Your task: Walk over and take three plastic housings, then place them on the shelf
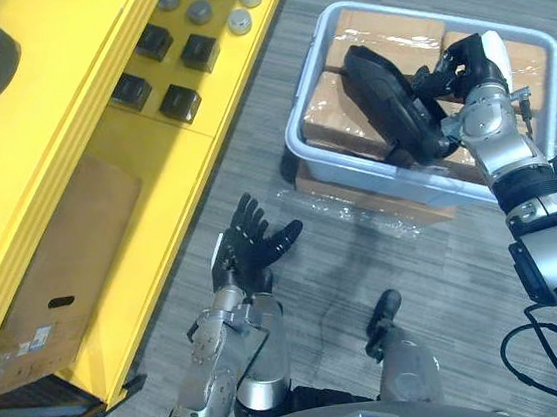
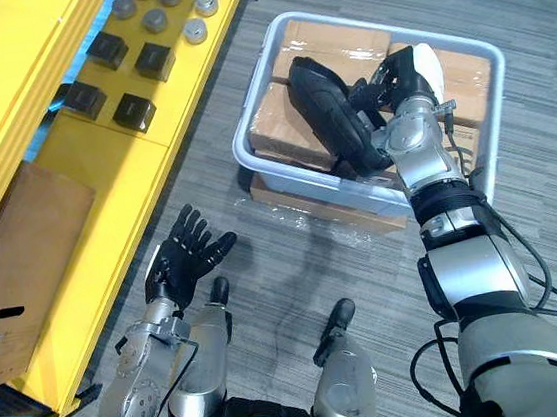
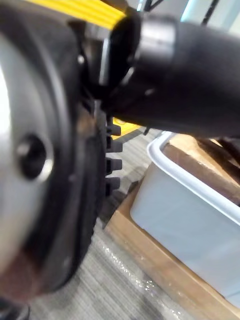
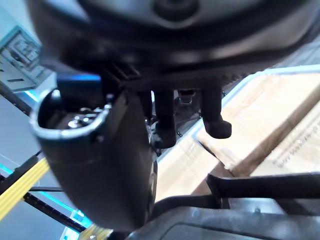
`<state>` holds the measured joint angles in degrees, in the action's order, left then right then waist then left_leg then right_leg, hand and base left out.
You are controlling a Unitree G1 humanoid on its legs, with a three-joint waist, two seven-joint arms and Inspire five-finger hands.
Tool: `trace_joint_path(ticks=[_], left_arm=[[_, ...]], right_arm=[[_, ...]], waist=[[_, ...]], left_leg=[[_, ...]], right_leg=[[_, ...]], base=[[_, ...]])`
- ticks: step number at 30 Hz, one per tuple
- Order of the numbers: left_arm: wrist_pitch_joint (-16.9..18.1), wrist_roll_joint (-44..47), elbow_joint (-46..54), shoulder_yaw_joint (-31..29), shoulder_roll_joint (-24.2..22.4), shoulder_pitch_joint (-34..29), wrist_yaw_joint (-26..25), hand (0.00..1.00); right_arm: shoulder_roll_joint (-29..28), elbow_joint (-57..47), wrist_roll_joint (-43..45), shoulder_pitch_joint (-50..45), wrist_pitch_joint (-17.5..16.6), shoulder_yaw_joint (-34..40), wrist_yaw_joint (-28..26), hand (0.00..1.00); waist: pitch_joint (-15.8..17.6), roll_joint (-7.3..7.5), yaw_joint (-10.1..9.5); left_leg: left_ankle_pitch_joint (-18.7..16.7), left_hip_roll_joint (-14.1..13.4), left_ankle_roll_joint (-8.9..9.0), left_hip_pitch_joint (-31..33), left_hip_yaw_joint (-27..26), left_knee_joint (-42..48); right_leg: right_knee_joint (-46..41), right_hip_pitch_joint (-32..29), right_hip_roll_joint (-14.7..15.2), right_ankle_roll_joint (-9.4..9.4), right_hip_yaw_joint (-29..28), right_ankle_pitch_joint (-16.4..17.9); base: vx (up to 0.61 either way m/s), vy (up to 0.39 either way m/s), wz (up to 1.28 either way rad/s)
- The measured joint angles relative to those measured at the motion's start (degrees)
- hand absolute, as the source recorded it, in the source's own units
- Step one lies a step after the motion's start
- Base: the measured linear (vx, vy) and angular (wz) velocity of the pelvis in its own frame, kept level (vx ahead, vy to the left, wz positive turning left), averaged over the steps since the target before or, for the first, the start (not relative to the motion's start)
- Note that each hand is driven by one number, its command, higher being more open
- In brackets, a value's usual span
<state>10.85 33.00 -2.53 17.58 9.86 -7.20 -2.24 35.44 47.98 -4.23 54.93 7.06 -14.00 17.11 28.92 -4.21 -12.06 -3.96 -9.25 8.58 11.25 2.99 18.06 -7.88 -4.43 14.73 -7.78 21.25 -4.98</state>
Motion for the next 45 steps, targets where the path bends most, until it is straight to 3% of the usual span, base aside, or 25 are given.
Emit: trace_joint_path(ticks=[4,10,11,17,22,29,33,37,40,45], left_arm=[[-2.4,-2.0,1.0,0.1,1.1,1.1,0.9,1.0],[-7.0,-1.9,0.8,2.3,2.4,6.8,1.7,1.0],[-7.6,-2.0,0.5,2.9,2.5,8.7,1.5,1.0],[-8.6,-1.9,-3.3,5.2,1.8,18.3,0.1,1.0],[-8.6,-2.0,-4.8,5.0,1.7,21.0,-2.6,1.0],[-8.6,-1.9,-4.9,6.1,1.2,19.5,-3.5,1.0],[-8.6,-1.9,-4.1,6.4,0.8,15.6,-3.5,1.0],[-8.6,-1.8,-3.7,6.3,0.1,11.0,-3.3,1.0],[-8.6,-1.5,-3.6,6.3,0.1,8.9,-2.4,1.0],[-8.6,-1.1,-3.6,6.4,0.1,8.8,-0.7,1.0]], right_arm=[[-2.1,-0.7,-2.7,-0.8,0.0,0.7,2.1,0.0],[-4.6,-1.2,-4.5,-1.7,-0.2,0.6,2.1,0.0],[-5.3,-1.2,-4.4,-1.7,-0.2,0.4,2.1,1.0],[-6.8,0.0,6.0,-1.4,0.8,0.5,1.9,1.0],[-9.0,3.6,10.3,-1.3,1.8,1.8,4.1,1.0],[-8.5,3.5,10.2,0.9,1.7,8.0,9.4,1.0],[-6.3,3.5,10.3,1.2,0.1,9.3,11.4,1.0],[-2.5,2.9,10.2,1.2,-2.0,10.4,13.5,1.0],[-1.0,2.7,10.3,1.2,-2.0,10.4,12.9,1.0],[0.3,5.3,14.0,1.1,-0.1,8.9,5.7,1.0]], waist=[[-0.1,1.45,1.07],[-0.1,2.08,1.21],[-0.2,2.22,1.22],[-0.5,3.27,1.6],[-0.5,3.33,2.77],[-0.5,3.27,3.5],[-0.5,2.88,3.95],[-0.5,0.89,4.31],[-0.8,-0.01,4.53],[-0.9,-0.97,4.46]], left_leg=[[0.4,-0.4,0.13,-2.0,-1.0,-1.2],[0.6,-1.1,0.26,-1.6,-1.9,-1.2],[0.6,-1.3,0.34,-1.4,-2.0,-1.2],[0.6,-1.5,0.42,1.5,-2.4,-0.2],[0.6,-1.5,0.36,2.5,-2.7,0.4],[0.4,-1.4,0.21,3.4,-2.8,1.5],[0.0,-1.3,-0.09,3.5,-2.9,2.3],[-0.4,-1.2,-0.31,3.5,-2.7,2.8],[-0.4,-1.2,-0.32,3.3,-2.6,2.7],[-0.3,-1.2,-0.44,3.3,-2.5,2.7]], right_leg=[[0.2,0.9,-0.3,0.09,-0.8,-0.1],[2.2,0.8,-1.2,0.71,-1.4,-1.5],[2.3,0.5,-1.4,0.84,-1.5,-1.6],[3.2,-2.1,-1.9,0.97,-2.7,-3.0],[3.0,-3.4,-1.9,1.05,-3.2,-3.2],[2.1,-4.4,-1.8,1.09,-3.9,-3.3],[1.7,-4.4,-1.5,1.07,-4.0,-3.3],[1.4,-4.2,-1.4,1.07,-3.9,-3.3],[1.3,-4.1,-1.4,1.09,-3.7,-3.2],[1.3,-3.7,-1.3,1.14,-3.2,-3.2]], base=[[-0.01,-0.018,-0.09],[-0.02,-0.008,-0.1],[-0.02,-0.019,-0.07],[-0.01,0.003,-0.07],[0.0,0.007,-0.04],[-0.01,0.006,-0.03],[0.0,0.0,0.0],[0.0,0.0,0.0],[0.0,0.0,0.0],[-0.01,0.003,0.03]])
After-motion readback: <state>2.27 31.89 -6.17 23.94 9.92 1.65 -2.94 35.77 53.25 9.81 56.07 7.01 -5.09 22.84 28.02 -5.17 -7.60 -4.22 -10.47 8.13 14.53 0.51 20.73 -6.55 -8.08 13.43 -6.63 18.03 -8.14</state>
